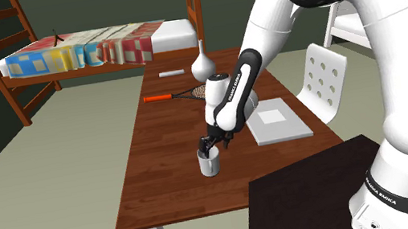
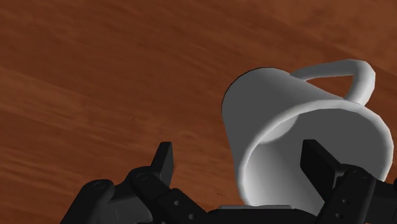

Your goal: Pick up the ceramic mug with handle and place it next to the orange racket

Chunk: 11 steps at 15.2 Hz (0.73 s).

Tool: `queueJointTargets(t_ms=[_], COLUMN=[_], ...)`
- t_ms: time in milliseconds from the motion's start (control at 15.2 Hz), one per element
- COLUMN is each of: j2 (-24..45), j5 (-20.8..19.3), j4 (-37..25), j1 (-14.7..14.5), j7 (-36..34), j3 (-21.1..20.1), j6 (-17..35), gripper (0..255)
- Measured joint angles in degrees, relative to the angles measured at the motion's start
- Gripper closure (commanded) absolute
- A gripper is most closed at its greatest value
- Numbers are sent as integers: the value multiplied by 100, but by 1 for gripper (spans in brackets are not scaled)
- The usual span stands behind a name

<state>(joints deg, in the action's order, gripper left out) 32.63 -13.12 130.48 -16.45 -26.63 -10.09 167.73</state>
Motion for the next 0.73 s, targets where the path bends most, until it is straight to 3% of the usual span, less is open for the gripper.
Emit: queueJointTargets(t_ms=[462,528,726], j2=[103,103,103], j5=[-23,-23,-23], j4=[-44,-44,-44], j1=[-58,-58,-58], j7=[-35,-35,-35], j3=[47,47,47], j6=[63,63,63], gripper=[0,255,255])
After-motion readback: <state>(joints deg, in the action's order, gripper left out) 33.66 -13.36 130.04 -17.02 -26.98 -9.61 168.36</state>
